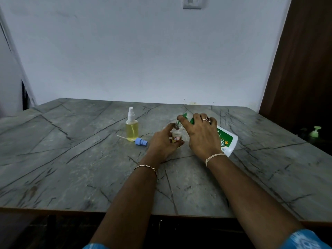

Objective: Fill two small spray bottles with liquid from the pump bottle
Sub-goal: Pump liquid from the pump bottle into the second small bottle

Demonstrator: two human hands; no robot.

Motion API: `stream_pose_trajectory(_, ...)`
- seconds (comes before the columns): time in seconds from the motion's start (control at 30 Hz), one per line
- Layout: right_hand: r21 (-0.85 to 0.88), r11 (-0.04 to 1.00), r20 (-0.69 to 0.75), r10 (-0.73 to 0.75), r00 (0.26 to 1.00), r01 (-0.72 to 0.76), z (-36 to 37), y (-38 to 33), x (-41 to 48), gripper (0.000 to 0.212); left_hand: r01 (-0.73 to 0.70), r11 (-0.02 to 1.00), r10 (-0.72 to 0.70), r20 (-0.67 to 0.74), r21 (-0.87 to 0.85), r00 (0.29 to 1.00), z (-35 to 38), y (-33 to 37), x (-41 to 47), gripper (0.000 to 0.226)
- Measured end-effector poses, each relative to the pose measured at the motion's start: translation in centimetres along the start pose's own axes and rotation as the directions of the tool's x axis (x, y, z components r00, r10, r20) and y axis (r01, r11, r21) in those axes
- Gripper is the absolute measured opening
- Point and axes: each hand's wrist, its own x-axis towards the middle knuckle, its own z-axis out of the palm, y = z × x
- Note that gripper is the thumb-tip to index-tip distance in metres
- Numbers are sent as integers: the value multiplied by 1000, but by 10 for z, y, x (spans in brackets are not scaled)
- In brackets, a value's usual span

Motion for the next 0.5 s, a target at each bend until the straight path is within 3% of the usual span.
stream_pose_trajectory(0.17,-22,1000,9,-19,1000,19,0,4,-3,81,-7,1000,7,-10,6,1000,0,1,-1,60)
stream_pose_trajectory(0.5,19,1000,12,6,1000,-6,1,-1,3,75,6,1000,-6,-14,-3,1000,0,1,-1,60)
